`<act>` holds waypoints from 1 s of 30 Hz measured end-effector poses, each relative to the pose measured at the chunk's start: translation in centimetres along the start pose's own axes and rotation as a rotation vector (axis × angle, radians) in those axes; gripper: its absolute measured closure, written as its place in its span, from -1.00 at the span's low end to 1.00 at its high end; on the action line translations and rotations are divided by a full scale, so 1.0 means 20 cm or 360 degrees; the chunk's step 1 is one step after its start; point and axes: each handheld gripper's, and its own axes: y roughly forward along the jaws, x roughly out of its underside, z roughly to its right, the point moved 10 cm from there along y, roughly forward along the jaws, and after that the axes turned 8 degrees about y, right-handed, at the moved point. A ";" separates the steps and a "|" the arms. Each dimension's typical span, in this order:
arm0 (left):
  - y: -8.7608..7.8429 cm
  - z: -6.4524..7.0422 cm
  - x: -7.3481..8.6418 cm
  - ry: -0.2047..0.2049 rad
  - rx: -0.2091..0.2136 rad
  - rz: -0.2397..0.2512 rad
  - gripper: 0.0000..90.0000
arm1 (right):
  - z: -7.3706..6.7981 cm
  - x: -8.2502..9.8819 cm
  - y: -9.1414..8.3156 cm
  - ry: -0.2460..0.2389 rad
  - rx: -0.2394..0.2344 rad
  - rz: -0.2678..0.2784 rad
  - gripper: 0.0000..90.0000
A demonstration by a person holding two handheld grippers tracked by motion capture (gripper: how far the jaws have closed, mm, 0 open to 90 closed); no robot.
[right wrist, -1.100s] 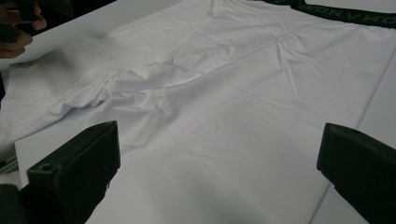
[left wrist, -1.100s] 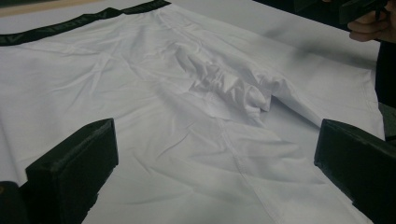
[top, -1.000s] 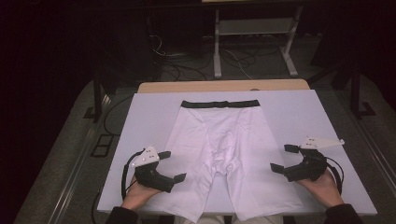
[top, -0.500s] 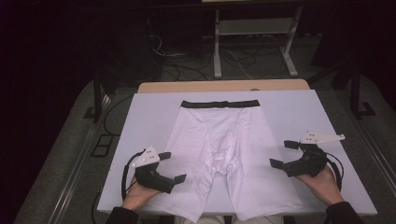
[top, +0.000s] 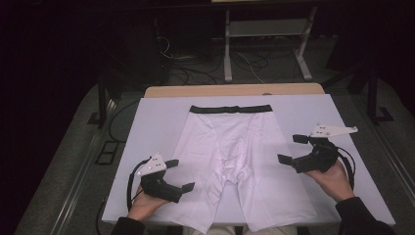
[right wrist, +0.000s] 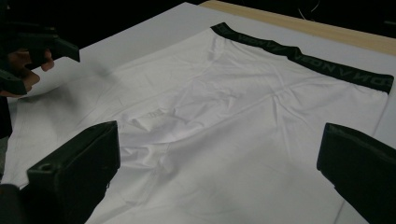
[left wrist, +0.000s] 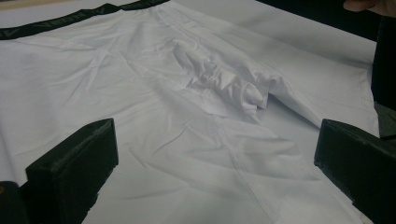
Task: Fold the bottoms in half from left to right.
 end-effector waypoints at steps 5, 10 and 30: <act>0.00 0.00 0.00 0.0002 0.0002 -0.0002 -1.00 | 0.00 -0.04 0.01 -0.0011 -0.0001 0.0008 -1.00; 0.00 0.00 0.00 -0.0003 0.0002 0.0003 -1.00 | 0.00 -0.07 0.04 -0.0032 0.0002 -0.0003 -1.00; 0.00 0.00 0.00 -0.0007 0.0012 0.0003 -1.00 | -0.02 -0.16 0.20 -0.0098 -0.0011 -0.0081 -1.00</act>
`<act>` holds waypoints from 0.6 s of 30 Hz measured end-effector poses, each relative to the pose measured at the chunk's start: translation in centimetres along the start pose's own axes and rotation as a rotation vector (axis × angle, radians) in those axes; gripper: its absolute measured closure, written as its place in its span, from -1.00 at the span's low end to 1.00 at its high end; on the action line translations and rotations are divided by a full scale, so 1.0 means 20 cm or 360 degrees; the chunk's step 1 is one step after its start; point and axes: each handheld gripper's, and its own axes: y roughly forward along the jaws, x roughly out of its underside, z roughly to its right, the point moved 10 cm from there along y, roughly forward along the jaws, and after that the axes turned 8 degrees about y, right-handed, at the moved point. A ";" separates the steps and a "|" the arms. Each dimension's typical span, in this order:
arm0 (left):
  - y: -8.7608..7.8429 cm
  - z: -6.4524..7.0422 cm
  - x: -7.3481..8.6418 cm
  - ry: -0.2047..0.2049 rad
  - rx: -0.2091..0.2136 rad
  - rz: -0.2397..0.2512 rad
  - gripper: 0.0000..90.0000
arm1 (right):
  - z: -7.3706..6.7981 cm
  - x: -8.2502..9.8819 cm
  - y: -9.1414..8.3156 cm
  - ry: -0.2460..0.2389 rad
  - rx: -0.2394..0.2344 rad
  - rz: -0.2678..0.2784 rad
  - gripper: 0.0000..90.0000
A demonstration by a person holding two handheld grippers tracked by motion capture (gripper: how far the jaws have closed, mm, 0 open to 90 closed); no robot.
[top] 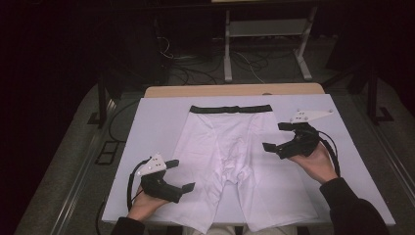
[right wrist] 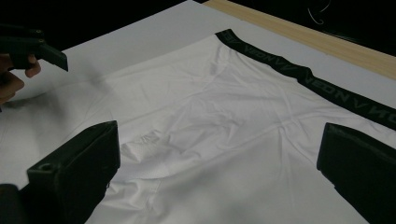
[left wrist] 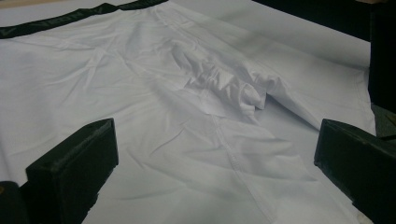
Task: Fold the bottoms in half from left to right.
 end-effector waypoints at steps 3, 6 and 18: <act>0.00 0.00 0.00 0.0001 0.0001 -0.0002 -1.00 | -0.01 -0.02 0.02 -0.0005 -0.0007 -0.0005 -1.00; 0.00 0.00 0.00 0.0000 0.0001 -0.0001 -1.00 | -0.02 -0.04 0.05 -0.0010 -0.0015 -0.0007 -1.00; 0.00 0.00 0.00 -0.0004 -0.0004 0.0003 -1.00 | -0.05 -0.11 0.13 -0.0015 -0.0061 -0.0019 -1.00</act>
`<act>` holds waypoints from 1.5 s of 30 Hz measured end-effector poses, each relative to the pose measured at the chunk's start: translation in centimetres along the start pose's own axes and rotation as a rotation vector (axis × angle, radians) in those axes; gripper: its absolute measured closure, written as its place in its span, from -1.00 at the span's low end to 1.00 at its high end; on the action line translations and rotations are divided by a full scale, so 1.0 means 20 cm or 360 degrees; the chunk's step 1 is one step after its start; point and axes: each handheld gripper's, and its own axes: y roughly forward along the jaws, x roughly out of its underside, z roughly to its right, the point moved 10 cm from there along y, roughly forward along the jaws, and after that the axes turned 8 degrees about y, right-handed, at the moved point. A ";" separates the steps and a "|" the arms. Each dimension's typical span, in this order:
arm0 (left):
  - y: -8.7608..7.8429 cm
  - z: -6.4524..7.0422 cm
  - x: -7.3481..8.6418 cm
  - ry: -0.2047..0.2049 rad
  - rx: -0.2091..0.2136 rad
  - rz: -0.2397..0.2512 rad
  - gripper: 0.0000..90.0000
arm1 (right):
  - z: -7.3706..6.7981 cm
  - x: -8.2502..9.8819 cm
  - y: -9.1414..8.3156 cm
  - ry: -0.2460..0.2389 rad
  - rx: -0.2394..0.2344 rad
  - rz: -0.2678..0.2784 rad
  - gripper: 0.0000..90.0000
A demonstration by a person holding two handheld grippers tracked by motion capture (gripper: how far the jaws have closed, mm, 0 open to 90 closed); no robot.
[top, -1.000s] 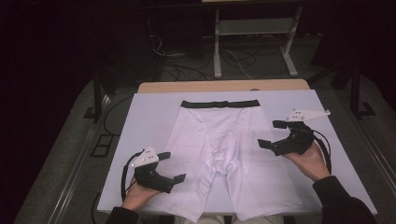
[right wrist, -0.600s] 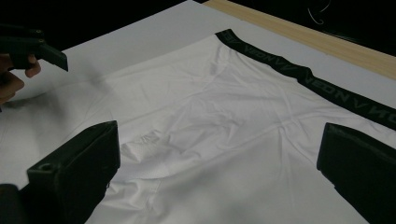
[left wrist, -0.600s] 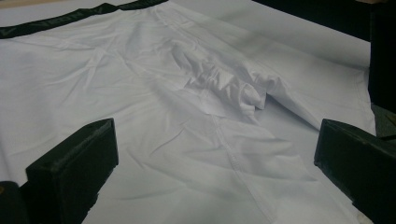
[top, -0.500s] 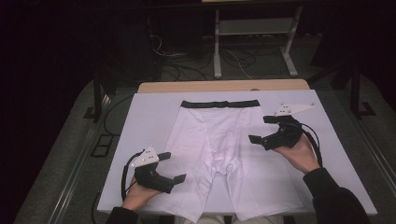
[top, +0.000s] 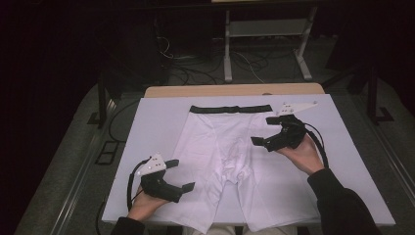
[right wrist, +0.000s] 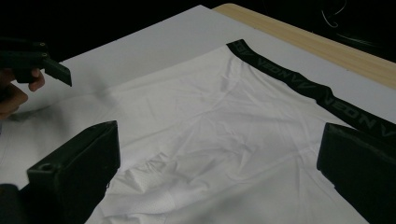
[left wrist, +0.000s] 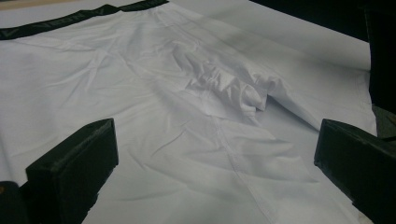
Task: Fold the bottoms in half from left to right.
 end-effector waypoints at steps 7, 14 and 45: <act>0.00 0.00 0.00 0.0003 0.0002 0.0003 -1.00 | 0.00 -0.03 0.04 0.0008 -0.0016 -0.0021 -1.00; 0.00 0.00 0.00 -0.0009 0.0003 0.0009 -1.00 | 0.01 -0.06 0.08 0.0003 -0.0011 -0.0016 -1.00; 0.00 0.00 -0.01 0.0000 0.0016 0.0013 -1.00 | 0.00 -0.21 0.33 -0.0036 -0.0027 -0.0050 -1.00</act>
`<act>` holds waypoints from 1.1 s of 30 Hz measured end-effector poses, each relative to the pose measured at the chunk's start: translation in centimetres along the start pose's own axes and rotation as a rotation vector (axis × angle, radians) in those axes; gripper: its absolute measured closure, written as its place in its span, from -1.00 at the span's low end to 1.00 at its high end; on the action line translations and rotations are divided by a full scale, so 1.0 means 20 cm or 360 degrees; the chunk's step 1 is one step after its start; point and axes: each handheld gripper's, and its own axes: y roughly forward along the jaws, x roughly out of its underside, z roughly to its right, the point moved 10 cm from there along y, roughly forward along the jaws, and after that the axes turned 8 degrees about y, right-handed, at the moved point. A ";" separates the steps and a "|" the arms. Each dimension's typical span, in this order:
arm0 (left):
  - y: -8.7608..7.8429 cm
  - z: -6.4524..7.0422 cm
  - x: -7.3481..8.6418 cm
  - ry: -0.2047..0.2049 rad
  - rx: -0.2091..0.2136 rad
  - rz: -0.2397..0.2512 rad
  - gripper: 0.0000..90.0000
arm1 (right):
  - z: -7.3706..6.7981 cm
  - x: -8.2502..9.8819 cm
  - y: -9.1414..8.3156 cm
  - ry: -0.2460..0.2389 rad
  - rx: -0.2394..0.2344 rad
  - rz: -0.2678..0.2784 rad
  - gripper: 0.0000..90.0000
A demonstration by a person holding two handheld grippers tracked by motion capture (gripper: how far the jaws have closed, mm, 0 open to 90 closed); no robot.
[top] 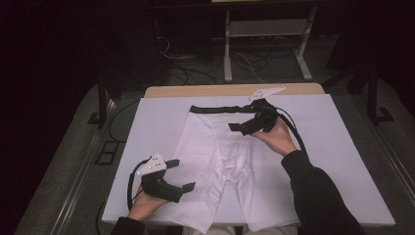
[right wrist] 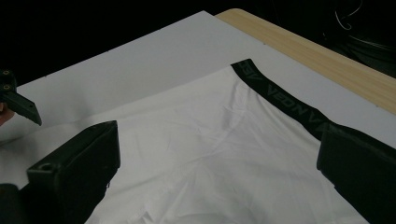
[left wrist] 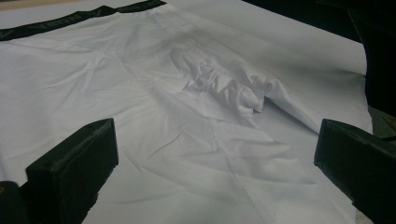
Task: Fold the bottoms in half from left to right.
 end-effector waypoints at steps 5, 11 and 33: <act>0.00 0.00 0.00 0.0002 0.0003 0.0001 -1.00 | 0.00 -0.02 0.03 -0.0009 0.0002 -0.0008 -1.00; 0.00 0.00 0.00 0.0003 0.0006 0.0000 -1.00 | 0.00 -0.04 0.07 -0.0015 0.0002 -0.0016 -1.00; 0.00 0.00 0.00 0.0002 0.0011 0.0006 -1.00 | 0.00 -0.14 0.22 -0.0015 -0.0001 -0.0029 -1.00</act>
